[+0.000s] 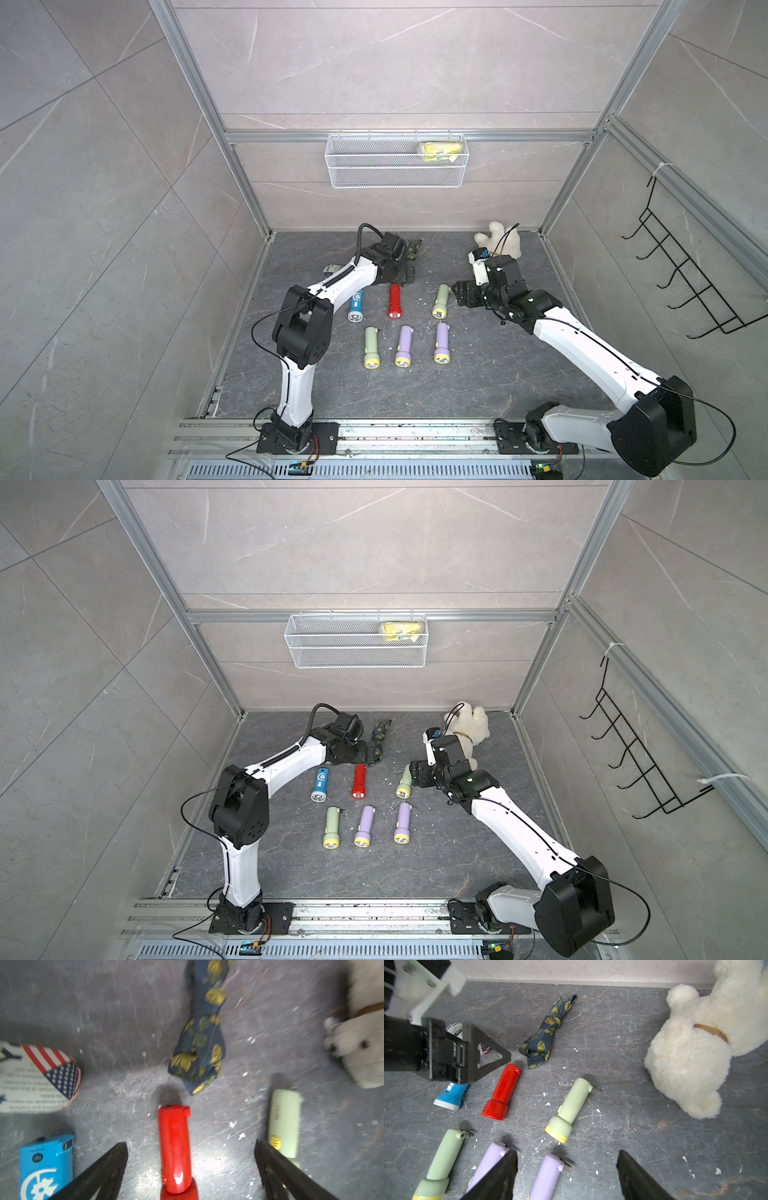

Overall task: Close the plug at the bottom of the flashlight
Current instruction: Place the flashlight at the center of the board, then pick up the flashlight from the center of the board.

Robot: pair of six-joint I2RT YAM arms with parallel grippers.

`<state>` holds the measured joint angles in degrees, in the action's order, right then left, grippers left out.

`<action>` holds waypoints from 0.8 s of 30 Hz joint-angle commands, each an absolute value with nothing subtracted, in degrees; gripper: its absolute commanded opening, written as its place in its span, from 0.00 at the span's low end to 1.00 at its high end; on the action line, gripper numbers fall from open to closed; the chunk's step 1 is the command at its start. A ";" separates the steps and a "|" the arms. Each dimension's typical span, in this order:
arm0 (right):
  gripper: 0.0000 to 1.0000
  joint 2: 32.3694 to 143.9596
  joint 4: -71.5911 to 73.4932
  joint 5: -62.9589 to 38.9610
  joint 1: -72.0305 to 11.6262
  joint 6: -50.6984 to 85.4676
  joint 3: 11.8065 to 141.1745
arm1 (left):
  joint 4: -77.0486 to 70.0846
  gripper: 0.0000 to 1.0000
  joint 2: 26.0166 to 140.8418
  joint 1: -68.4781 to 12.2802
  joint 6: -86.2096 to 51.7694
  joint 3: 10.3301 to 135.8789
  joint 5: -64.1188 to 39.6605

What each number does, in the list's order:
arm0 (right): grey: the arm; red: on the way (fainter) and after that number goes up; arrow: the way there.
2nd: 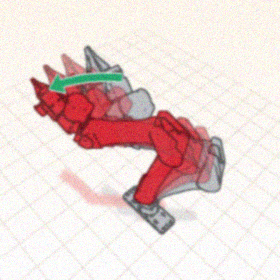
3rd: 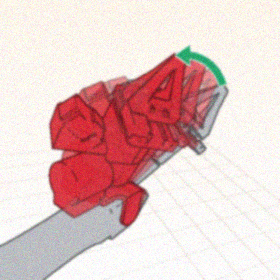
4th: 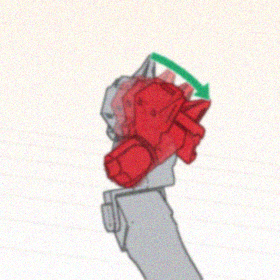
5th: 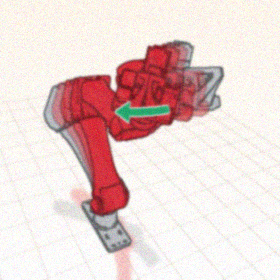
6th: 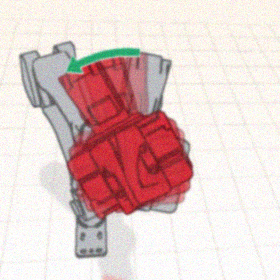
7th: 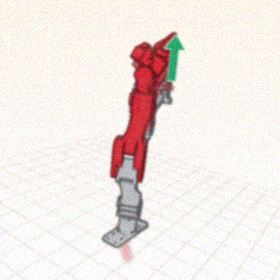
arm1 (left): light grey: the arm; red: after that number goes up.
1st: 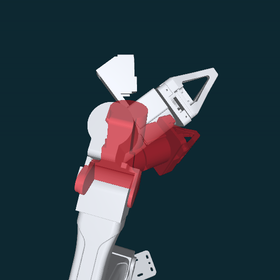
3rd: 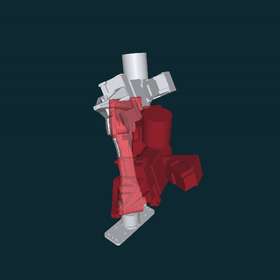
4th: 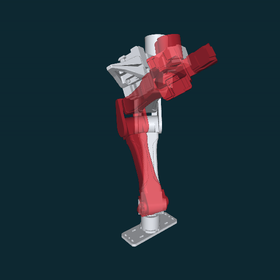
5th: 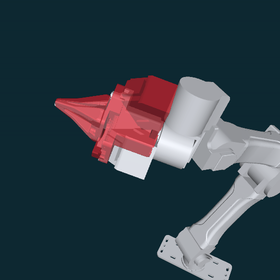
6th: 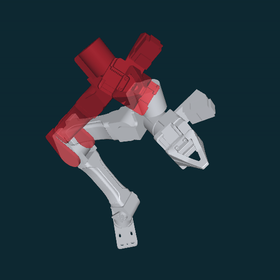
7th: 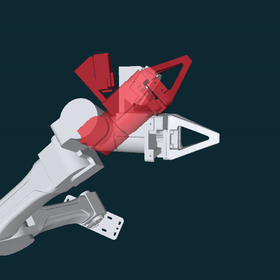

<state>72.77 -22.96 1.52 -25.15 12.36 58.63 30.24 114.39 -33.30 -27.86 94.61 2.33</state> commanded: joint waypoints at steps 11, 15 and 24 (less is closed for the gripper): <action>0.82 65.80 -21.17 6.24 -17.93 18.66 49.50 | 35.04 0.94 121.51 -41.74 -24.96 109.10 1.29; 0.85 63.60 -21.49 6.51 -16.14 19.72 47.50 | 38.86 0.92 126.29 -44.64 -24.47 115.12 2.00; 1.00 62.55 -20.37 4.93 -12.59 22.19 45.35 | 43.07 0.79 132.84 -47.71 -25.88 118.26 0.41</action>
